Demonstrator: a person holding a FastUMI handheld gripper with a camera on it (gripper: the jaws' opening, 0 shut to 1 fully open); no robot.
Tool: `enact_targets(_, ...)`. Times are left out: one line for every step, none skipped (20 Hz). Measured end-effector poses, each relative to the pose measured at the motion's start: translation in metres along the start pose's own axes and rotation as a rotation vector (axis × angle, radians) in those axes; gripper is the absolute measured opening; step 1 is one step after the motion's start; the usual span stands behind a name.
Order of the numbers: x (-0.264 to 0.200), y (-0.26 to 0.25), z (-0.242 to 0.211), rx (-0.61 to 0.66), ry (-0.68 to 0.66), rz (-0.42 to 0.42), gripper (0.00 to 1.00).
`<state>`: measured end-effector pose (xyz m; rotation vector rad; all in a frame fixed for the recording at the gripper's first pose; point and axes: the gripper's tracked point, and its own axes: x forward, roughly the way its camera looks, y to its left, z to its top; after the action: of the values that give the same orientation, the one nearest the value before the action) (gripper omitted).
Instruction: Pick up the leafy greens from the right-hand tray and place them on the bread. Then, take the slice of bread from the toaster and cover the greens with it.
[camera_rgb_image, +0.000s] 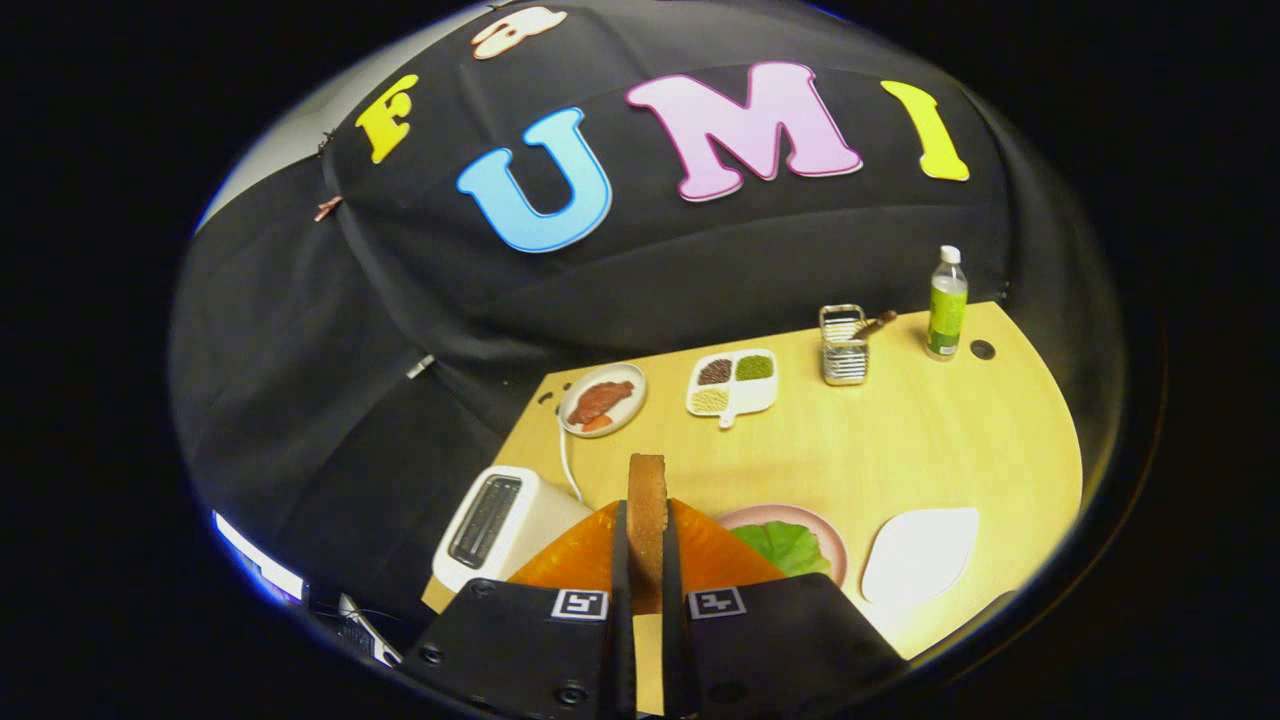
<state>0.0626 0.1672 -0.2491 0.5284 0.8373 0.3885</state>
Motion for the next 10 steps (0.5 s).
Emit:
enact_targets(0.005, -0.011, -0.007, 0.001, 0.008, -0.016, 0.14)
enact_targets(0.009, -0.02, -0.014, 0.004, 0.015, -0.028, 0.14)
enact_targets(0.013, -0.027, -0.015, 0.011, 0.021, -0.035, 0.15)
enact_targets(0.017, -0.032, -0.023, 0.023, 0.027, -0.04, 0.15)
enact_targets(0.024, -0.037, -0.029, 0.04, 0.033, -0.044, 0.15)
enact_targets(0.031, -0.041, -0.034, 0.059, 0.036, -0.044, 0.14)
enact_targets(0.037, -0.045, -0.04, 0.078, 0.041, -0.048, 0.15)
enact_targets(0.043, -0.047, -0.046, 0.1, 0.042, -0.047, 0.15)
enact_targets(0.049, -0.049, -0.049, 0.132, 0.042, -0.045, 0.15)
enact_targets(0.054, -0.049, -0.053, 0.171, 0.043, -0.037, 0.15)
